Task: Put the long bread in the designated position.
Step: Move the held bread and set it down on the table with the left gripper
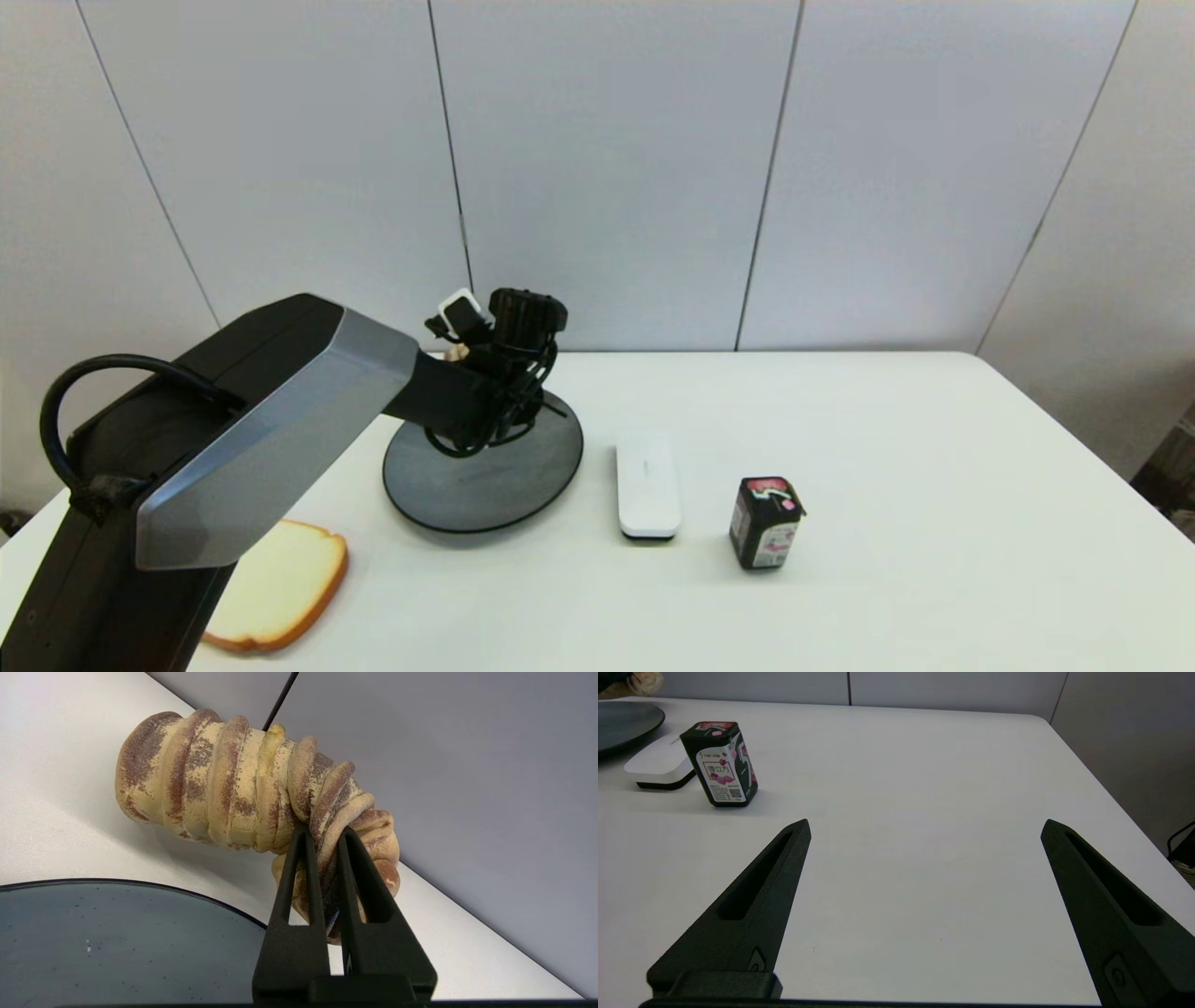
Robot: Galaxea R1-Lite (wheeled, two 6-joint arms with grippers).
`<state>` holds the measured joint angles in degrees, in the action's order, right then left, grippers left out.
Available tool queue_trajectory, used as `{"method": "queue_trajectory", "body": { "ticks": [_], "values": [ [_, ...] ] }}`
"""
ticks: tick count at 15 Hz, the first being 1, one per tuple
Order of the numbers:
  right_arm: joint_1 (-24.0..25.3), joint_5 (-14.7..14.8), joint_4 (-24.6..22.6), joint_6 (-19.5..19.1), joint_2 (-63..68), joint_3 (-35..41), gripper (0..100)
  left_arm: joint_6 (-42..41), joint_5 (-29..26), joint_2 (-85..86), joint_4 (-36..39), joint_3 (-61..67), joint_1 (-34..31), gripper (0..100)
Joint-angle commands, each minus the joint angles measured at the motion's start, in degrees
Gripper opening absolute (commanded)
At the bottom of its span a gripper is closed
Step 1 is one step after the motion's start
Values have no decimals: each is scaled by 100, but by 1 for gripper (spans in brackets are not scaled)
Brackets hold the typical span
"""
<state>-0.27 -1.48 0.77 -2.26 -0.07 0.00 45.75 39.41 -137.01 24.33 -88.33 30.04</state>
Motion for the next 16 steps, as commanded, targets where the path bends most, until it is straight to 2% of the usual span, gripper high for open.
{"method": "queue_trajectory", "body": {
  "ticks": [1,8,9,16],
  "values": [
    [0,-2,2,-3,7,0,100,22,23,8,19,-17,11,0],
    [0,-2,2,-3,7,0,100,30,14,-1,36,-52,20,0],
    [0,-2,2,-3,7,0,100,30,14,-10,36,-44,20,100],
    [0,-2,2,-3,7,0,100,48,14,-36,28,-70,20,100]
  ]
}}
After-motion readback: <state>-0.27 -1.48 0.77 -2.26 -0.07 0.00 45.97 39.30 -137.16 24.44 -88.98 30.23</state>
